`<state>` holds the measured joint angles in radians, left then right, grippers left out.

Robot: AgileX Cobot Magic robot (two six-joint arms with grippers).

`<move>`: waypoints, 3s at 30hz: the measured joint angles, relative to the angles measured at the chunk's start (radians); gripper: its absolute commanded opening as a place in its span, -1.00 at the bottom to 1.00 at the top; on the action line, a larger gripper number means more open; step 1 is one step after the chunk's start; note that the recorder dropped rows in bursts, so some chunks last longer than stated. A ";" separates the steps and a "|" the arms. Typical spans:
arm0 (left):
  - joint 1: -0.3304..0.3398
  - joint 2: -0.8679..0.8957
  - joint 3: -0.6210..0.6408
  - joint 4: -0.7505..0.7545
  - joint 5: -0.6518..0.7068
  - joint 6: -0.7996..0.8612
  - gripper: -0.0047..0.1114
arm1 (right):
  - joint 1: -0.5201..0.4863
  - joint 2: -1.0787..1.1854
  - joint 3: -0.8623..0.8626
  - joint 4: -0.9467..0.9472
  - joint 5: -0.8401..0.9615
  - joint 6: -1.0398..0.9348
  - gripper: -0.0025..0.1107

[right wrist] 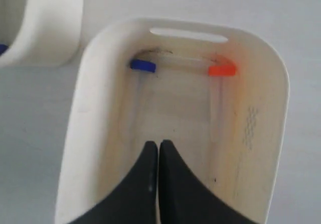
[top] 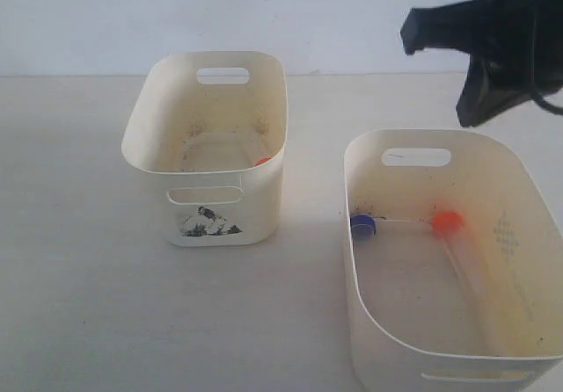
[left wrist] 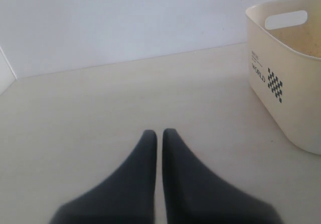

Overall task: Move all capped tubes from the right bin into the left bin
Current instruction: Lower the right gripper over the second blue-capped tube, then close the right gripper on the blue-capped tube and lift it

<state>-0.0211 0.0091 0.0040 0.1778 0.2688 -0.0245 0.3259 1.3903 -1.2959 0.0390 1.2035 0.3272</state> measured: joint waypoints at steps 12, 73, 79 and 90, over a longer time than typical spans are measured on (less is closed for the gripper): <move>0.000 0.000 0.000 0.000 0.000 0.000 -0.84 | 0.000 0.020 0.325 0.149 -0.310 0.017 -0.96; 0.000 0.000 0.000 0.000 0.000 0.000 -0.84 | -0.126 0.311 0.430 0.708 -0.613 -0.623 0.17; 0.000 0.000 0.000 0.000 0.000 0.000 -0.84 | -0.126 0.311 0.430 0.701 -0.617 -0.623 0.25; 0.000 0.000 0.000 0.000 0.000 0.000 -0.84 | -0.126 0.313 0.430 0.677 -0.634 -0.623 0.25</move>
<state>-0.0211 0.0091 0.0040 0.1778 0.2688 -0.0245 0.2003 1.7034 -0.8662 0.7162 0.5692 -0.2961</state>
